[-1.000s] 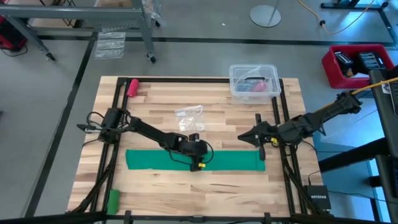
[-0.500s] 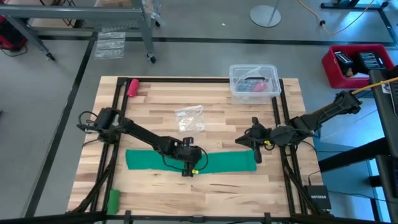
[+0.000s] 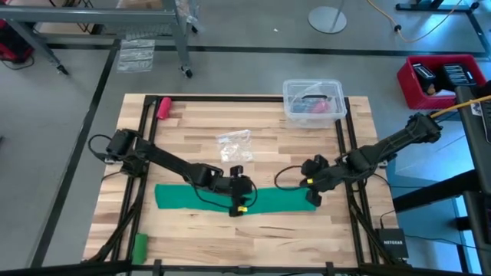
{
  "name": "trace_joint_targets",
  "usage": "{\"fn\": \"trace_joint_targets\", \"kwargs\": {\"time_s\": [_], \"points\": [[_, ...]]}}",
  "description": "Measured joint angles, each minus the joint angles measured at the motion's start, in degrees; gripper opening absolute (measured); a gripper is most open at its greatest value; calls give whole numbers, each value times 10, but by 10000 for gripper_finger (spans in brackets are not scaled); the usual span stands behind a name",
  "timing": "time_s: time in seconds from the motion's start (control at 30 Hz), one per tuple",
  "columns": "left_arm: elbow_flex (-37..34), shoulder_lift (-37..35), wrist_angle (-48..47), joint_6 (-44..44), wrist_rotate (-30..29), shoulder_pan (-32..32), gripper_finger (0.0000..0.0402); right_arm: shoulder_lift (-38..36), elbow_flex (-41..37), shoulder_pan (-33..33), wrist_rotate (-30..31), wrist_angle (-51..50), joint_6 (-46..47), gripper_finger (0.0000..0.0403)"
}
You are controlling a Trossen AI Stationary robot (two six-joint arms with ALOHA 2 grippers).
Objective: Roll bandage
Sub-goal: Roll the green bandage
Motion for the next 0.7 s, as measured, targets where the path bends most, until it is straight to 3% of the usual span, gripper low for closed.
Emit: {"fn": "trace_joint_targets", "kwargs": {"time_s": [0.23,0.4,0.57,0.7], "points": [[10,18,80,3,9,18,159,-23,22,1,70,-11,-47,28],[78,72,81,31,42,30,159,-28,24,1,85,-29,-56,28],[165,138,49,61,64,42,159,-24,24,1,54,-85,8,28],[190,158,40,71,65,46,159,-20,1,18,20,-125,128,28]]}}
